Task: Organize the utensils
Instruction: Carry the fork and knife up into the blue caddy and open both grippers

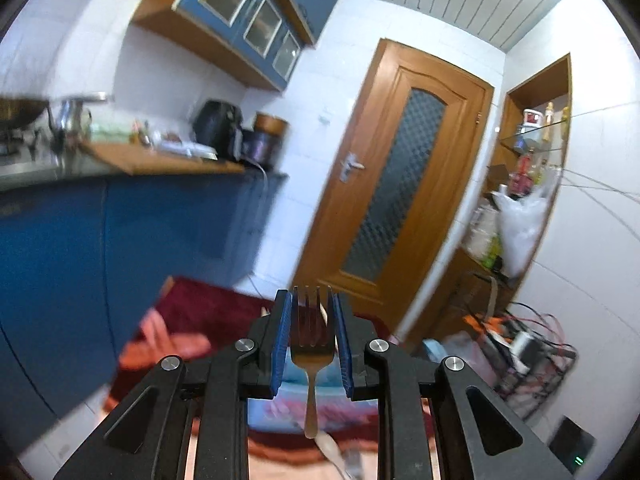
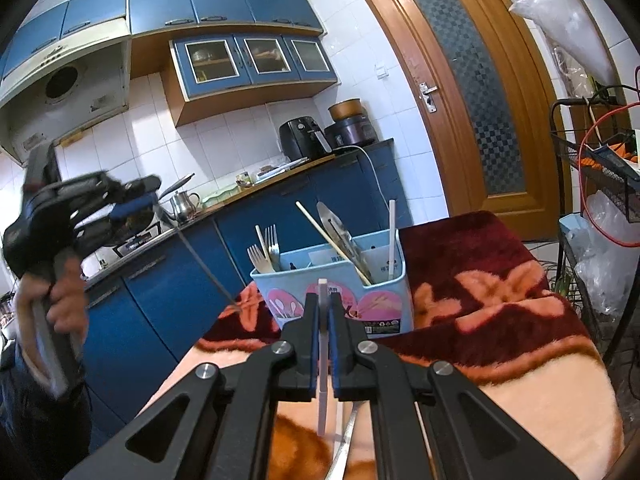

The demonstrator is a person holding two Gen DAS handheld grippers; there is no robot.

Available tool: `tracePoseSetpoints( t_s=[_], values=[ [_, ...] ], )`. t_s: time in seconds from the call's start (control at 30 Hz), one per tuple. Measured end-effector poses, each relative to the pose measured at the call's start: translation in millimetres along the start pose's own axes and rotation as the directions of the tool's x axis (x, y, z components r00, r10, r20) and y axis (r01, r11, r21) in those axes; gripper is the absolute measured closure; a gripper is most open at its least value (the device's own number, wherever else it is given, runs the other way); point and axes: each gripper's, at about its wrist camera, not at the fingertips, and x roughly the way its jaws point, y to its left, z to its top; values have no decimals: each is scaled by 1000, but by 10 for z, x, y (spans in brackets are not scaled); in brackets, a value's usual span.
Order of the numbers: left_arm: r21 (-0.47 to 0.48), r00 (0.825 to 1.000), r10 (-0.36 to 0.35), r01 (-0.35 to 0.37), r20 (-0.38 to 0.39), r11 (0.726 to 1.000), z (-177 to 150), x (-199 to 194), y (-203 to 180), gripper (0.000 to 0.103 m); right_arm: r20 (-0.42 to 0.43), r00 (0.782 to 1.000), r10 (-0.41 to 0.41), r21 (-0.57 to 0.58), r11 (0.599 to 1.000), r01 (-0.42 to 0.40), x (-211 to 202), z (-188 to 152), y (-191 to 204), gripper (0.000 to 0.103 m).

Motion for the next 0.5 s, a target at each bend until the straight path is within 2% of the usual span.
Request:
tracePoseSetpoints(
  t_s=[0.2,0.5],
  values=[
    [17,998,63,-64,22,998,241,320,29,81,30,1000,-2,-18,1000,3,-43,146,-29,97],
    [82,993,114,-113,-9,990,126,863,-13,81,108,994,-32,-44,998,37,-4,519,-127,97]
  ],
)
